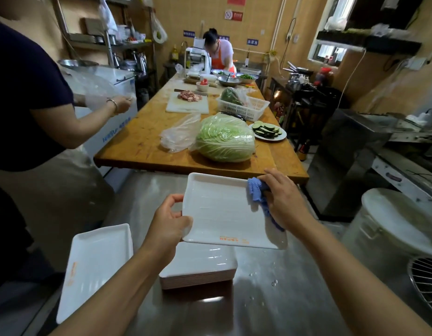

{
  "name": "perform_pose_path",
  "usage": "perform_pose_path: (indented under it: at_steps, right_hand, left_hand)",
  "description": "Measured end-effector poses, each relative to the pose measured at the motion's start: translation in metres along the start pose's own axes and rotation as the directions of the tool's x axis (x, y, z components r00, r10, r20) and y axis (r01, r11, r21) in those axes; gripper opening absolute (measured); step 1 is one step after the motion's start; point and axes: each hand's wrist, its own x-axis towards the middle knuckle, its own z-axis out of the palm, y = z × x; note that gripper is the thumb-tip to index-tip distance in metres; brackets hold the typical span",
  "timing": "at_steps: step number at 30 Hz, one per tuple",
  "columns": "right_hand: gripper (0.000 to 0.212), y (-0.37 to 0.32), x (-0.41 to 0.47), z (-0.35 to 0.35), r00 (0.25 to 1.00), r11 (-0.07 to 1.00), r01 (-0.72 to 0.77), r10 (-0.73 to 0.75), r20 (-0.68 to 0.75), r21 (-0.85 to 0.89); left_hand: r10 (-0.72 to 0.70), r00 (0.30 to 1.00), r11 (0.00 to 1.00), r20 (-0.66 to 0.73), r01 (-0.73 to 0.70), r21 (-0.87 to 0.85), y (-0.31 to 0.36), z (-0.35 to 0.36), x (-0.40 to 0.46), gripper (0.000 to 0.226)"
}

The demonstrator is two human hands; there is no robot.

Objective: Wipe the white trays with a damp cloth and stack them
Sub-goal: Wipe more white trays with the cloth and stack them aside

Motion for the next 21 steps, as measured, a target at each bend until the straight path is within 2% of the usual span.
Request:
perform_pose_path:
  at_steps: [3,5,9,11,14,16,18,21]
  right_hand:
    - [0.045,0.006,-0.009,0.002,0.997,0.996,-0.072,0.072,0.009,0.051]
    - [0.050,0.003,-0.014,0.003,0.994,0.994,-0.108,0.108,-0.016,0.023]
    - [0.037,-0.010,-0.023,0.004,0.997,0.999,-0.044,0.046,-0.064,0.027]
    - [0.036,-0.011,-0.029,0.006,0.998,0.997,-0.037,0.034,-0.045,-0.065]
    - [0.043,-0.005,-0.034,0.004,0.999,0.954,-0.038,0.033,-0.021,-0.296]
    - [0.049,-0.004,-0.032,0.001,1.000,0.938,-0.030,0.026,-0.015,-0.346]
    - [0.051,-0.004,-0.027,0.000,1.000,0.946,-0.031,0.029,-0.011,-0.322]
    - [0.046,-0.011,-0.020,0.002,0.999,0.984,-0.023,0.016,-0.038,-0.177]
  left_hand:
    - [-0.011,1.000,1.000,0.001,0.012,-0.016,-0.001,0.004,0.004,0.042]
    - [-0.018,1.000,1.000,-0.002,0.018,-0.023,-0.002,0.009,0.006,0.042]
    - [-0.039,0.999,0.995,-0.031,0.036,-0.091,-0.004,0.012,0.011,0.043]
    - [-0.035,0.999,0.993,-0.037,0.031,-0.111,-0.003,0.011,0.013,0.044]
    - [-0.016,0.999,0.995,-0.042,0.012,-0.103,-0.002,0.010,0.012,0.044]
    - [-0.014,1.000,0.993,-0.023,0.012,-0.116,-0.001,0.011,0.011,0.045]
    - [-0.013,1.000,0.992,-0.002,0.013,-0.124,-0.001,0.014,0.010,0.045]
    - [0.004,1.000,0.988,-0.003,-0.004,-0.151,0.003,0.017,0.009,0.043]
